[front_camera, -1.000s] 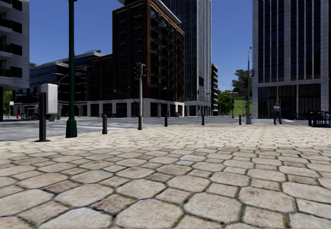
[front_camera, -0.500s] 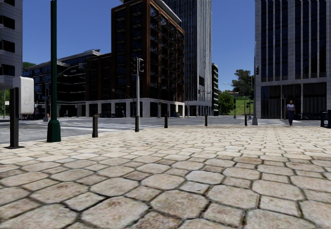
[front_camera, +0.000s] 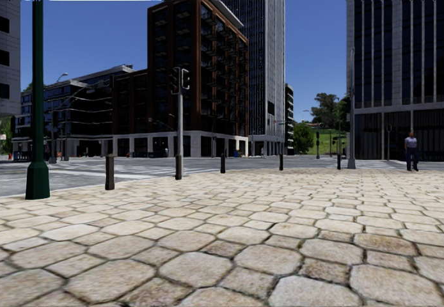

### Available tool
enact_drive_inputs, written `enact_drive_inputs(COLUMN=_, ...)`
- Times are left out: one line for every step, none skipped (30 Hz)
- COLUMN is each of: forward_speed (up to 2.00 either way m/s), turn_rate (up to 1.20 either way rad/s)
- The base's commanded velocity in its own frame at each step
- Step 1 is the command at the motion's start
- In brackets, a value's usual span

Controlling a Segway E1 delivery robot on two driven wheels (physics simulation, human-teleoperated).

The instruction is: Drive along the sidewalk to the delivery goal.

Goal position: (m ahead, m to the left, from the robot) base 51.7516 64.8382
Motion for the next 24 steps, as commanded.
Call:
enact_drive_inputs(forward_speed=2.00, turn_rate=0.00)
enact_drive_inputs(forward_speed=2.00, turn_rate=0.00)
enact_drive_inputs(forward_speed=2.00, turn_rate=0.00)
enact_drive_inputs(forward_speed=2.00, turn_rate=0.00)
enact_drive_inputs(forward_speed=2.00, turn_rate=0.00)
enact_drive_inputs(forward_speed=2.00, turn_rate=0.00)
enact_drive_inputs(forward_speed=2.00, turn_rate=0.00)
enact_drive_inputs(forward_speed=2.00, turn_rate=0.00)
enact_drive_inputs(forward_speed=2.00, turn_rate=0.00)
enact_drive_inputs(forward_speed=2.00, turn_rate=0.00)
enact_drive_inputs(forward_speed=2.00, turn_rate=0.00)
enact_drive_inputs(forward_speed=2.00, turn_rate=0.00)
enact_drive_inputs(forward_speed=2.00, turn_rate=0.00)
enact_drive_inputs(forward_speed=2.00, turn_rate=0.00)
enact_drive_inputs(forward_speed=2.00, turn_rate=0.00)
enact_drive_inputs(forward_speed=2.00, turn_rate=0.00)
enact_drive_inputs(forward_speed=2.00, turn_rate=0.00)
enact_drive_inputs(forward_speed=2.00, turn_rate=0.00)
enact_drive_inputs(forward_speed=2.00, turn_rate=0.00)
enact_drive_inputs(forward_speed=2.00, turn_rate=0.00)
enact_drive_inputs(forward_speed=2.00, turn_rate=0.00)
enact_drive_inputs(forward_speed=2.00, turn_rate=0.00)
enact_drive_inputs(forward_speed=2.00, turn_rate=0.00)
enact_drive_inputs(forward_speed=2.00, turn_rate=0.00)
